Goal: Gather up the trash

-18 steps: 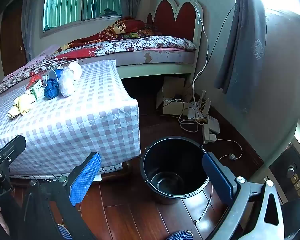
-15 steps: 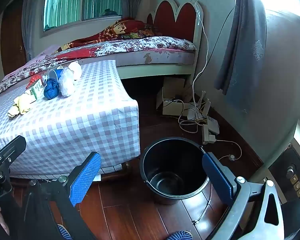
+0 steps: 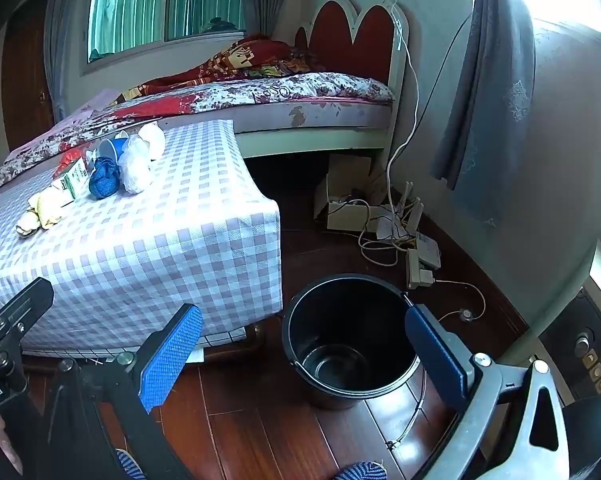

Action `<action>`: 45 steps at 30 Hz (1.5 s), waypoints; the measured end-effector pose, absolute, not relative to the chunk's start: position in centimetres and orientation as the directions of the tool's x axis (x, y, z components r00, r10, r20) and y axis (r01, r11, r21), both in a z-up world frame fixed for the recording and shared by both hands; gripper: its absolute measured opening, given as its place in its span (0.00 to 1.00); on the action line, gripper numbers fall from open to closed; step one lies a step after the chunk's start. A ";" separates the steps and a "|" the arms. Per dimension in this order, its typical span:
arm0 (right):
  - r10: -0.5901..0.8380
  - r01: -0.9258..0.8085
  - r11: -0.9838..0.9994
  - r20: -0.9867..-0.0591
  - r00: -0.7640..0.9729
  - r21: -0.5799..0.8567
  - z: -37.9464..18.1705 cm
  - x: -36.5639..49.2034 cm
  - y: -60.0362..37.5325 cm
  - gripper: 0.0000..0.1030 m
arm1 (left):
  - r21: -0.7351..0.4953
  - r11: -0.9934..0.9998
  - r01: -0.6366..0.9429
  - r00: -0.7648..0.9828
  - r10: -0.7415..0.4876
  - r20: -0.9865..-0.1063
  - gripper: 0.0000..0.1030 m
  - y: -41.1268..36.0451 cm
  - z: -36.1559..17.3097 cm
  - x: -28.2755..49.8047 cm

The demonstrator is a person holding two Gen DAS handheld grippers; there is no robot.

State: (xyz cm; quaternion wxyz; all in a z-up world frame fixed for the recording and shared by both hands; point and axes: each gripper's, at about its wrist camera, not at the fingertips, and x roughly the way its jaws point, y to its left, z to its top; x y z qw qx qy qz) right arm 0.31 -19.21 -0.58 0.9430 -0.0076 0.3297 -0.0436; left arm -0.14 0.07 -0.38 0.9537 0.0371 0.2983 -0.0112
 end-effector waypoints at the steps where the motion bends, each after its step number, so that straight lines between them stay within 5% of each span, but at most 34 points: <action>1: -0.087 0.077 0.996 -0.621 0.779 -0.043 -0.6 0.3 -19.2 0.99 | 0.065 0.997 0.043 0.822 0.002 -0.569 0.99 0.1 -0.4 -0.2; 45: -0.087 0.076 0.996 -0.620 0.780 -0.044 -0.5 0.3 -19.3 0.99 | 0.062 0.997 0.051 0.823 -0.007 -0.568 0.99 -0.4 0.0 -0.4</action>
